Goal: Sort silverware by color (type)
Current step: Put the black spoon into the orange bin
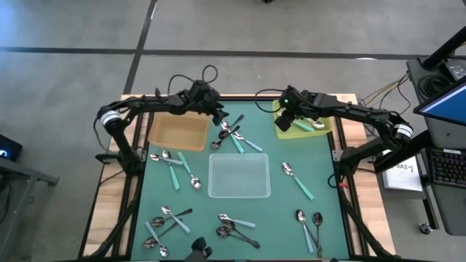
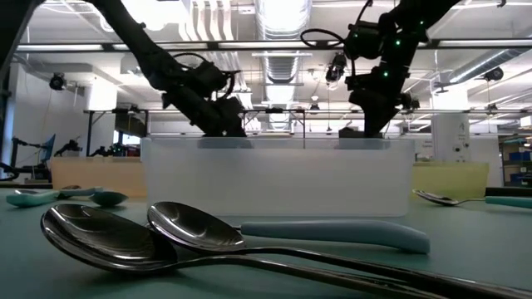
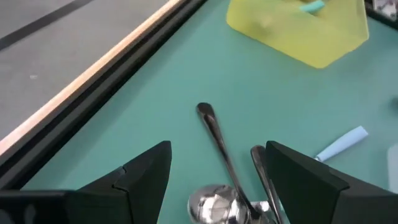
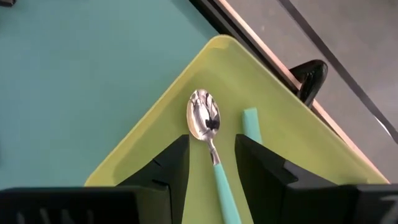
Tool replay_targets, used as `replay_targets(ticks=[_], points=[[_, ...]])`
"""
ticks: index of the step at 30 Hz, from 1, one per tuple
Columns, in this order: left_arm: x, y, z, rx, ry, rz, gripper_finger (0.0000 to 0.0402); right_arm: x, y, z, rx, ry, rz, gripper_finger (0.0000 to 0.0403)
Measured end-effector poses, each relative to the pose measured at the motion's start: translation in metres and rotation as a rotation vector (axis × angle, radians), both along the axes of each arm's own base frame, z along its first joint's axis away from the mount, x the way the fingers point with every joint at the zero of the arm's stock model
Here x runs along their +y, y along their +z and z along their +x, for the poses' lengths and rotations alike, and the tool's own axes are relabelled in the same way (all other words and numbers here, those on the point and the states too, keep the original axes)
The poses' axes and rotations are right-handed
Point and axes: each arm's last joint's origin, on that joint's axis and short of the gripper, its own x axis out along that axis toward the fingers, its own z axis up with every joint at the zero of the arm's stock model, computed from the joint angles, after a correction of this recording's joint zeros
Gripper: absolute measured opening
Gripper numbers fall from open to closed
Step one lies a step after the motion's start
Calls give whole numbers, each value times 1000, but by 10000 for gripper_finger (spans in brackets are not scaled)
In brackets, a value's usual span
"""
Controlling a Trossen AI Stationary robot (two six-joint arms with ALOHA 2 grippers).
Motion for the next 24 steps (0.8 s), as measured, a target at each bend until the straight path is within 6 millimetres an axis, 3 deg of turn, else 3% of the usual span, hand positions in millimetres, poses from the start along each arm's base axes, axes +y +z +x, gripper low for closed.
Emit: replay_targets(ticks=[8, 16, 24], points=[[4, -13, 33, 146, -63, 63, 247, 2, -10, -3, 21, -15, 22, 121], [13, -23, 48, 232, -58, 50, 247, 2, -11, -4, 23, -16, 24, 121], [3, -38, 57, 284, -67, 32, 247, 2, -11, -4, 26, -6, 20, 121]])
